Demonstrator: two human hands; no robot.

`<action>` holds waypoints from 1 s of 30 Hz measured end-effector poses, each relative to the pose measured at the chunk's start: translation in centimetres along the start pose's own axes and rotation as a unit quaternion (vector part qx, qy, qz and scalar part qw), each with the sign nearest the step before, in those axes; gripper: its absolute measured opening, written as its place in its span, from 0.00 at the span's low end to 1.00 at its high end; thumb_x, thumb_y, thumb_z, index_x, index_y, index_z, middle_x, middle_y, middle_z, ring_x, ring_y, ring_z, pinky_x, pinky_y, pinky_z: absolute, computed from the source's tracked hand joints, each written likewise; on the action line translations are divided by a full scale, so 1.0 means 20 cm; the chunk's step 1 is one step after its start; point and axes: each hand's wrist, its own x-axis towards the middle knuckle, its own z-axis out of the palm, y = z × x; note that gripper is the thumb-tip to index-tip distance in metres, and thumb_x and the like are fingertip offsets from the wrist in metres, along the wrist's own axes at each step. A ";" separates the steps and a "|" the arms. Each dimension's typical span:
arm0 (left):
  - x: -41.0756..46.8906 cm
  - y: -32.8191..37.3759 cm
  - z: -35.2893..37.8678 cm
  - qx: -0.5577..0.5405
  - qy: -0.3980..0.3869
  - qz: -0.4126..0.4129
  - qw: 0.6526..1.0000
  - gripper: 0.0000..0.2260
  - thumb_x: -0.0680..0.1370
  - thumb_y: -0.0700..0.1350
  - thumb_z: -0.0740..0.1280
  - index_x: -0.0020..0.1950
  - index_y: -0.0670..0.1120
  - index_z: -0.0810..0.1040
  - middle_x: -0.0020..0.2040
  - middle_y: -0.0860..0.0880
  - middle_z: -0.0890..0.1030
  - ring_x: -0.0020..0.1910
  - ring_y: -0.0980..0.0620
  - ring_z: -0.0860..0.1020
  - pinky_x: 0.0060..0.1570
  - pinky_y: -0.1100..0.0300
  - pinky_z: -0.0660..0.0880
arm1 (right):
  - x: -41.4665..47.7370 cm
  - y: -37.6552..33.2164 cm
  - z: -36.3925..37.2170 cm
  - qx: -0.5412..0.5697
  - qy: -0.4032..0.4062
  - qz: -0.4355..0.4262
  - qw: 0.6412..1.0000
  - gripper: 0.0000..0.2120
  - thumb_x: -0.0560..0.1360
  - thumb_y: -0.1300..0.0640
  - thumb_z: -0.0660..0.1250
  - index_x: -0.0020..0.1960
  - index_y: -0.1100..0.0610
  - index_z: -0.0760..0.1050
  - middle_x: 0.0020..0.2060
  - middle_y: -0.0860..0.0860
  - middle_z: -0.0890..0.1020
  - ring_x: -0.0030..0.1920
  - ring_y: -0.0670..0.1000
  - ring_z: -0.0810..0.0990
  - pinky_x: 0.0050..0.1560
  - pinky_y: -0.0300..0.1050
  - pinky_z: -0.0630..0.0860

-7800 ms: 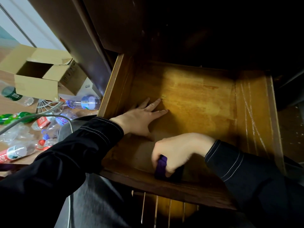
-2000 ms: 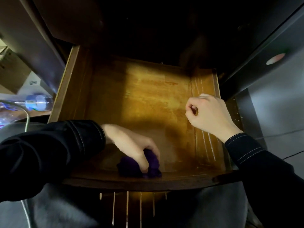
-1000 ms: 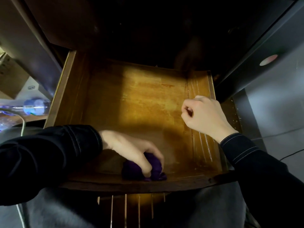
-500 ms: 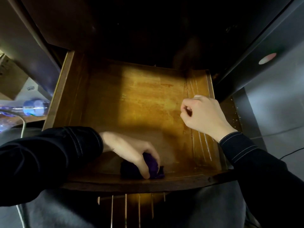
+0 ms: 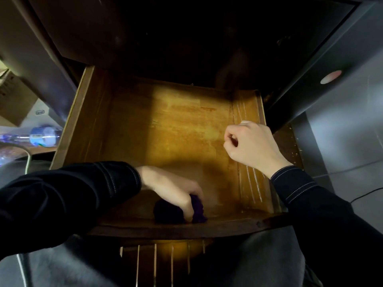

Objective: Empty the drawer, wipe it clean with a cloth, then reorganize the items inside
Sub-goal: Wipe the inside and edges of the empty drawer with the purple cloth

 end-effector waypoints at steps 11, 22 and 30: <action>0.07 -0.05 0.01 0.013 0.011 0.023 1.000 0.12 0.78 0.41 0.69 0.61 0.46 0.76 0.53 0.51 0.79 0.46 0.57 0.77 0.41 0.66 0.74 | 0.00 0.00 0.00 0.003 0.000 0.002 1.000 0.07 0.75 0.54 0.64 0.39 0.50 0.77 0.30 0.45 0.76 0.38 0.47 0.74 0.35 0.39 0.65; 0.10 -0.04 0.04 -0.008 0.021 0.097 0.995 0.05 0.78 0.39 0.69 0.53 0.43 0.78 0.46 0.48 0.80 0.43 0.53 0.77 0.43 0.56 0.73 | 0.01 0.00 0.00 -0.001 -0.008 0.007 1.000 0.07 0.75 0.54 0.64 0.39 0.50 0.77 0.29 0.44 0.75 0.38 0.47 0.75 0.36 0.40 0.71; 0.09 0.00 0.00 -0.062 -0.001 0.120 0.991 0.07 0.76 0.38 0.69 0.53 0.42 0.80 0.45 0.47 0.80 0.42 0.52 0.77 0.41 0.55 0.73 | 0.00 0.00 0.01 0.003 -0.005 0.005 1.000 0.06 0.75 0.54 0.64 0.39 0.49 0.76 0.31 0.44 0.76 0.39 0.46 0.75 0.36 0.40 0.68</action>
